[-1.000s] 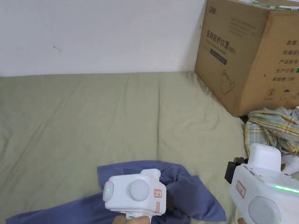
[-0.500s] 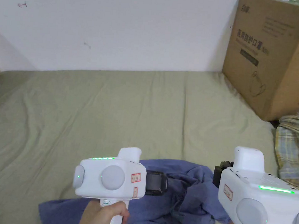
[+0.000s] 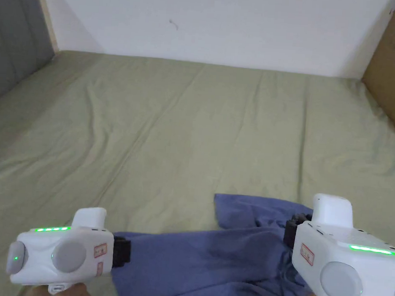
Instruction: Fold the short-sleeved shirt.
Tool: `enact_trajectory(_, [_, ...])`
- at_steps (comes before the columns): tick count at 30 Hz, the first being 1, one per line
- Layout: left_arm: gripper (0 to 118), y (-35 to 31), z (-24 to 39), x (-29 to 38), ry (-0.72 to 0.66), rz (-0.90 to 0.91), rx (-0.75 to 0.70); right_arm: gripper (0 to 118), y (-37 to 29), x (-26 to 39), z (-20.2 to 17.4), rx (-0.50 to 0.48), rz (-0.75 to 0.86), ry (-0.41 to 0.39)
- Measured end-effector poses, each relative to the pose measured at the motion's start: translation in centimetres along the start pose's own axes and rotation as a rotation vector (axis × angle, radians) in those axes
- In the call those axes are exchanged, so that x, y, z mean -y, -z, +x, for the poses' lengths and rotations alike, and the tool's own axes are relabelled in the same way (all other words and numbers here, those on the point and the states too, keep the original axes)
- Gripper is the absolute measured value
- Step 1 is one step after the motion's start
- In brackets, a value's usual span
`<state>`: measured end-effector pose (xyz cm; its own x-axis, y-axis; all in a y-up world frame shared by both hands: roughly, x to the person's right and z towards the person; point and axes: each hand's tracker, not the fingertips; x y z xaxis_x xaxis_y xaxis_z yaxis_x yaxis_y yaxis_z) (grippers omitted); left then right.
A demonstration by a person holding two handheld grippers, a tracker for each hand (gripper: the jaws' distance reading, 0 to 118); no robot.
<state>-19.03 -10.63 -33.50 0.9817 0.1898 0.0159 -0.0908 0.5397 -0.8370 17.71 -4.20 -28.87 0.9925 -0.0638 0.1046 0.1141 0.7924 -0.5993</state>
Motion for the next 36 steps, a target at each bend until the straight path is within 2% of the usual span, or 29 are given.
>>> enact_trajectory(1, [99, 0.3, -0.3, -0.7, -0.001, 0.001, -0.006, 0, 0.3, -0.1, -0.2, -0.003, -0.006, 0.003])
enact_trajectory(2, [102, 0.7, -0.5, -1.6, -0.004, 0.001, -0.002, 0, 0.6, -0.2, -0.2, -0.014, -0.008, 0.016])
enact_trajectory(5, [100, 2.2, -1.0, -3.8, -0.020, 0.025, -0.009, 0, 1.4, -0.3, -0.6, -0.019, -0.026, 0.011])
enact_trajectory(8, [100, 4.8, -0.9, -4.7, -0.009, -0.059, -0.051, 0, 2.4, -0.2, -0.9, -0.013, -0.051, -0.010])
enact_trajectory(9, [93, 5.7, -0.7, -4.3, -0.009, -0.109, -0.036, 0, 2.6, -0.1, -0.8, -0.015, -0.058, -0.010])
enact_trajectory(10, [88, 6.2, -0.3, -3.7, 0.025, -0.125, -0.107, 0, 3.0, 0.0, -0.8, -0.018, -0.066, -0.008])
enact_trajectory(11, [87, 5.6, 0.4, -3.2, 0.047, -0.046, -0.104, 0, 3.3, 0.1, -0.8, -0.018, -0.074, -0.006])
enact_trajectory(13, [70, 5.0, 1.6, -1.9, 0.014, 0.034, -0.167, 0, 3.9, 0.2, -0.8, -0.011, -0.089, 0.002])
enact_trajectory(16, [46, 5.0, 3.0, -1.1, 0.083, 0.051, -0.204, 0, 4.8, 0.5, -0.8, -0.023, -0.118, 0.019])
enact_trajectory(17, [33, 4.8, 3.1, -1.3, 0.077, 0.048, -0.189, 0, 4.9, 0.5, -0.9, -0.023, -0.123, 0.015])
enact_trajectory(18, [4, 4.5, 3.3, -1.6, 0.077, 0.046, -0.194, 0, 5.0, 0.6, -0.9, -0.023, -0.126, 0.006])
enact_trajectory(21, [2, 3.8, 2.4, -2.5, 0.020, 0.014, -0.159, 0, 5.3, 0.0, -0.3, -0.031, -0.142, 0.003])
enact_trajectory(24, [2, 2.6, 1.9, -3.1, -0.014, 0.040, -0.120, 0, 5.8, -1.6, 1.0, -0.082, -0.141, 0.087])
enact_trajectory(26, [2, 1.7, 1.9, -3.4, -0.010, 0.054, -0.108, 0, 6.4, -3.2, 2.0, -0.078, -0.125, 0.081])
enact_trajectory(27, [2, 1.4, 1.9, -3.6, -0.004, 0.065, -0.097, 6, 6.9, -4.1, 2.6, -0.080, -0.121, 0.082])
enact_trajectory(29, [2, 0.6, 2.5, -3.8, 0.017, 0.071, -0.088, 44, 8.5, -6.2, 4.0, -0.113, -0.146, 0.073])
enact_trajectory(30, [2, 0.4, 2.5, -3.9, 0.019, 0.076, -0.088, 70, 9.6, -7.2, 4.8, -0.124, -0.158, 0.069])
enact_trajectory(31, [2, 0.3, 2.6, -4.0, 0.020, 0.079, -0.086, 77, 10.5, -7.9, 5.4, -0.119, -0.152, 0.072])
enact_trajectory(34, [2, 0.4, 2.9, -4.0, 0.021, 0.078, -0.080, 77, 13.9, -9.9, 6.9, -0.101, -0.206, 0.063])
enact_trajectory(36, [2, 0.6, 2.9, -4.0, 0.025, 0.068, -0.081, 77, 16.6, -10.4, 7.3, -0.083, -0.282, 0.003])
